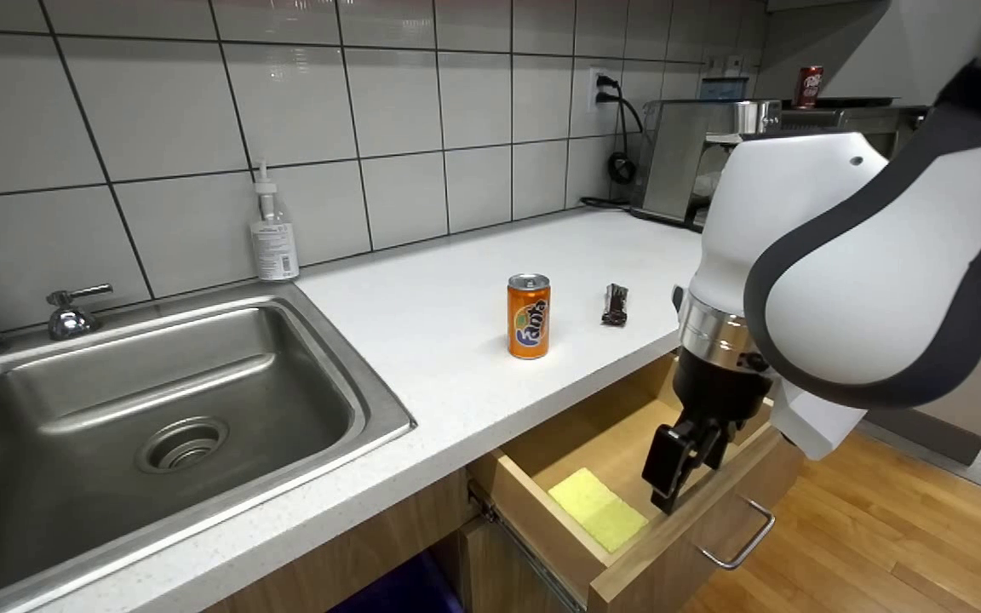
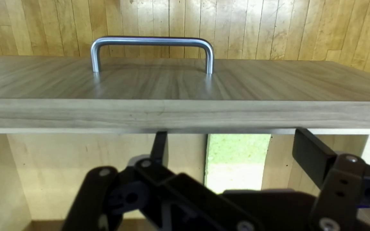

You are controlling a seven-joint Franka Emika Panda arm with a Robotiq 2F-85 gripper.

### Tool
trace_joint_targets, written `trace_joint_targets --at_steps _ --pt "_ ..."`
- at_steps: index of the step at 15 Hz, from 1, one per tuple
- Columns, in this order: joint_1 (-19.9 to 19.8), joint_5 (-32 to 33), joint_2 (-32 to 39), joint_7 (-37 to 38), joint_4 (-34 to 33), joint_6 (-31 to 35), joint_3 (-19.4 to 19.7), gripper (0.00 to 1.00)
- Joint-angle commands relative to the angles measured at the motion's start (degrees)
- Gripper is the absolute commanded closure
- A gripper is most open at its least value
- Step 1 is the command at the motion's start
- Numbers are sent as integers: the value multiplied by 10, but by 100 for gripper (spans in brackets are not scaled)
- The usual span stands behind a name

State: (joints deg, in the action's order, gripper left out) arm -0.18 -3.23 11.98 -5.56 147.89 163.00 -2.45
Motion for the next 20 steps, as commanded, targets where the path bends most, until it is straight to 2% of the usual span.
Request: trace_joint_targets --at_steps 1,13,20 --pt "-6 -9 -4 5 -14 -12 -3 0" --pt "-4 5 42 12 -46 -5 13 0" --pt "6 10 29 17 -22 -10 9 0"
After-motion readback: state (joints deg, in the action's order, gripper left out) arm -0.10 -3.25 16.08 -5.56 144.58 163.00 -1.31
